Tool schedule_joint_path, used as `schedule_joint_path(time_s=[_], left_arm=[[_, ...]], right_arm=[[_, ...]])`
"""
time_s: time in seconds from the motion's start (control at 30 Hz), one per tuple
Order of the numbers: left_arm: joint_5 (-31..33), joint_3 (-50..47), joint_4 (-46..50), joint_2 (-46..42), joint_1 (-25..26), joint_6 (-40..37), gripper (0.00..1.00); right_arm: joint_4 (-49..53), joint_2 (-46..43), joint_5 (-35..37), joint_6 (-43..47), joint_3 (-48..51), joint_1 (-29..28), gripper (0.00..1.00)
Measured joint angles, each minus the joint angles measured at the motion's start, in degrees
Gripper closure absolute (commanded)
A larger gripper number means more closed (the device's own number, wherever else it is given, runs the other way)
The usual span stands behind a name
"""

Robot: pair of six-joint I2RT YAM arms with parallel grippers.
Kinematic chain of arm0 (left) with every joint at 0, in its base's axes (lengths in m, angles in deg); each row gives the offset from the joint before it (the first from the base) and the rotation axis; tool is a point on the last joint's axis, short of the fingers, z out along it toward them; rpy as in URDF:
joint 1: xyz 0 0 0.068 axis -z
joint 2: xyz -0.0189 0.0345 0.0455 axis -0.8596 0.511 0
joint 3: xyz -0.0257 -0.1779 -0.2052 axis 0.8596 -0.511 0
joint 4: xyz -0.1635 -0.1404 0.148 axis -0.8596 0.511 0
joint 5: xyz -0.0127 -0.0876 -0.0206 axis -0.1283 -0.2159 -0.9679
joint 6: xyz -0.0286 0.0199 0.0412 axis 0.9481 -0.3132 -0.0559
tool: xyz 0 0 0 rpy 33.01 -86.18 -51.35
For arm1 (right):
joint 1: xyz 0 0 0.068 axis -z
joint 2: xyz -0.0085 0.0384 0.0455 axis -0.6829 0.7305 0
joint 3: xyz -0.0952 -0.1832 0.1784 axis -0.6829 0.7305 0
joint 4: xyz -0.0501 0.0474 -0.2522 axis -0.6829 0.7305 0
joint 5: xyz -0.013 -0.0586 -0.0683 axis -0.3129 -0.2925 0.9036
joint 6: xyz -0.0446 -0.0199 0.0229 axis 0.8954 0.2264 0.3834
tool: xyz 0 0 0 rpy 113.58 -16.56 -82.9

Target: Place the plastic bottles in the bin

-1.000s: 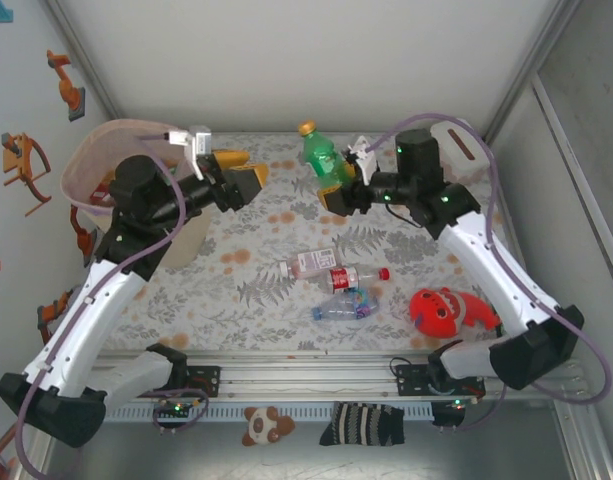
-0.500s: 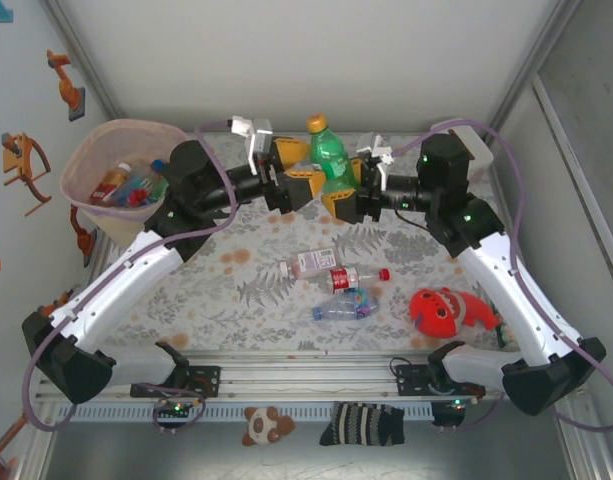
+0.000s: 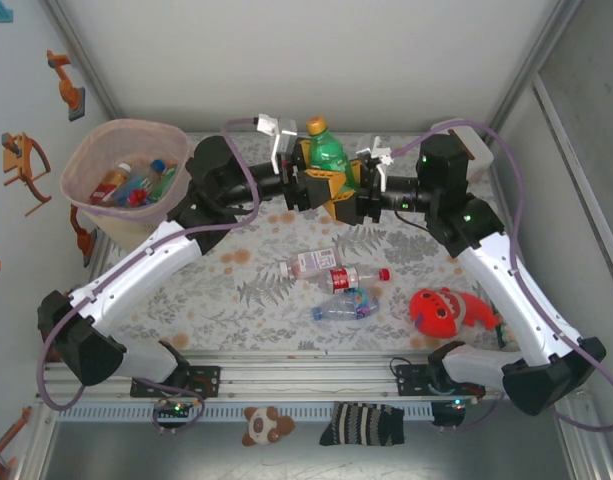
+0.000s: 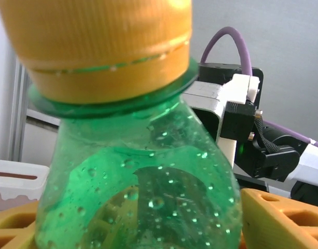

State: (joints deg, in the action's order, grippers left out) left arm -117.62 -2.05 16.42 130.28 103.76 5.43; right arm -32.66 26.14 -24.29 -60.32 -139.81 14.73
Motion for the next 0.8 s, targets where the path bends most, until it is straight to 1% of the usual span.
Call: schedule_joint_path(time_s=[0.23, 0.37, 0.43, 0.53, 0.6, 0.7, 0.8], left_arm=[[0.15, 0.02, -0.33, 0.26, 0.13, 0.11, 0.41], [0.13, 0.02, -0.55, 0.26, 0.17, 0.26, 0.43], [0.15, 0.02, -0.57, 0.26, 0.22, 0.26, 0.44], [0.31, 0.02, -0.55, 0.26, 0.28, 0.26, 0.45], [0.66, 0.02, -0.46, 0.20, 0.46, 0.17, 0.45], [2.36, 0.02, 0.33, -0.22, 0.52, -0.20, 0.46], [4.57, 0.02, 1.31, -0.90, 0.48, -0.76, 0.47]], right_arm=[[0.07, -0.33, 0.24, 0.26, -0.02, -0.04, 0.55], [0.07, -0.44, 0.50, 0.44, 0.00, -0.04, 0.54], [0.07, -0.48, 0.63, 0.44, 0.00, -0.15, 0.49], [0.46, -0.76, 0.96, 0.46, -0.02, -0.24, 0.34], [1.18, -1.09, 1.49, 0.44, -0.02, -0.31, 0.29], [2.58, -2.05, 3.58, 0.33, -0.02, -0.33, 0.24], [3.89, -3.48, 5.57, 0.39, -0.02, -0.31, 0.22]])
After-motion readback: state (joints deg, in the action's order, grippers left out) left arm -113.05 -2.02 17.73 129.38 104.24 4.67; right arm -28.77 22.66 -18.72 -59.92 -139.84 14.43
